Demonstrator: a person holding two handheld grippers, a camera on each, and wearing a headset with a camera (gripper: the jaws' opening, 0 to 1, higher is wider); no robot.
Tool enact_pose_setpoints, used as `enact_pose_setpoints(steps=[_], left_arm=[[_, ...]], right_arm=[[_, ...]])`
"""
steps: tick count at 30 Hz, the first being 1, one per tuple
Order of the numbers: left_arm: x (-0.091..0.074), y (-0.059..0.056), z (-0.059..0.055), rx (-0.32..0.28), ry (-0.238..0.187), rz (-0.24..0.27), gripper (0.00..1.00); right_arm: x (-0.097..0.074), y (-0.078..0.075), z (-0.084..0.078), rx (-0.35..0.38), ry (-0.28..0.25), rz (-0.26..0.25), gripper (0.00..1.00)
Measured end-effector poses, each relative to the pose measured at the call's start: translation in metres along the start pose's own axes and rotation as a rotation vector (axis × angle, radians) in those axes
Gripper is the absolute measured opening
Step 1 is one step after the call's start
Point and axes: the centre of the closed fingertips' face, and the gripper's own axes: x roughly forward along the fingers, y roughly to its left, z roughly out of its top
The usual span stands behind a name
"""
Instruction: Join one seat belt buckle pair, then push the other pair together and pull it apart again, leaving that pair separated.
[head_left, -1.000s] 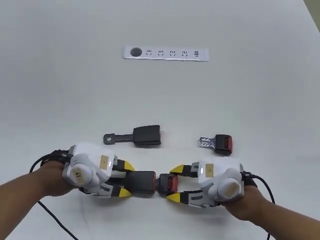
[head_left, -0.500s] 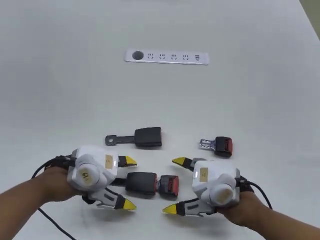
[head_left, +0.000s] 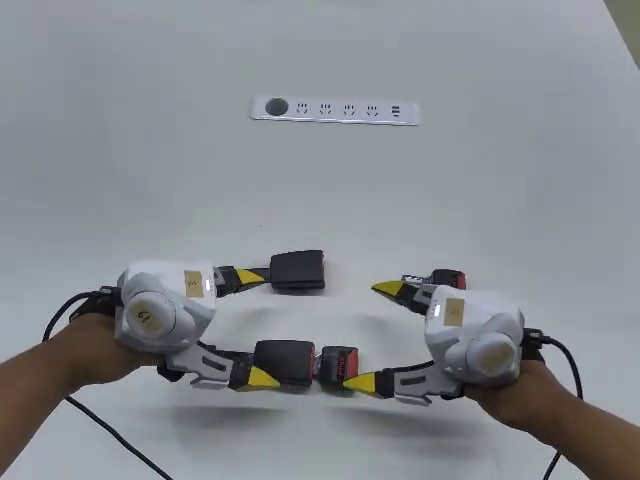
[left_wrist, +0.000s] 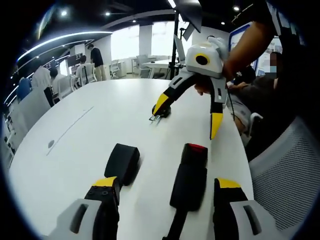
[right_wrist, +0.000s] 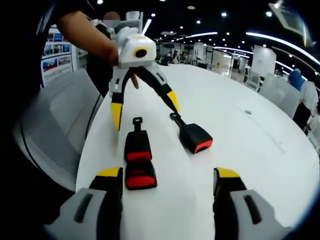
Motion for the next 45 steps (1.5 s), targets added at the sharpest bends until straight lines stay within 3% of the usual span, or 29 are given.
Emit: enact_pose_setpoints(steps=[2, 9, 15, 21, 29, 38, 40, 42, 45], left_arm=[[-0.003, 0.010, 0.004, 0.002, -0.004, 0.014, 0.79], [-0.009, 0.050, 0.016, -0.009, -0.029, 0.073, 0.77], [-0.002, 0.069, 0.017, -0.008, -0.012, 0.077, 0.74], [0.015, 0.074, 0.012, -0.013, 0.019, 0.040, 0.72], [0.039, 0.075, -0.003, -0.033, 0.068, -0.011, 0.69], [0.054, 0.077, -0.012, -0.047, 0.092, -0.037, 0.63], [0.054, 0.078, -0.018, -0.036, 0.104, -0.028, 0.62], [0.056, 0.080, -0.015, -0.035, 0.087, -0.031, 0.58], [0.057, 0.079, -0.016, -0.012, 0.094, -0.037, 0.55]], right_arm=[[-0.007, -0.009, -0.002, 0.001, 0.003, -0.017, 0.75], [-0.034, -0.051, -0.031, 0.027, 0.068, -0.064, 0.74], [-0.047, -0.077, -0.052, 0.060, 0.113, -0.058, 0.73], [-0.050, -0.093, -0.072, 0.099, 0.149, -0.043, 0.71], [-0.043, -0.094, -0.095, 0.127, 0.207, 0.034, 0.66], [-0.041, -0.090, -0.101, 0.136, 0.244, 0.088, 0.61], [-0.040, -0.092, -0.101, 0.121, 0.249, 0.084, 0.59], [-0.039, -0.093, -0.100, 0.115, 0.250, 0.087, 0.57], [-0.036, -0.092, -0.098, 0.078, 0.260, 0.104, 0.52]])
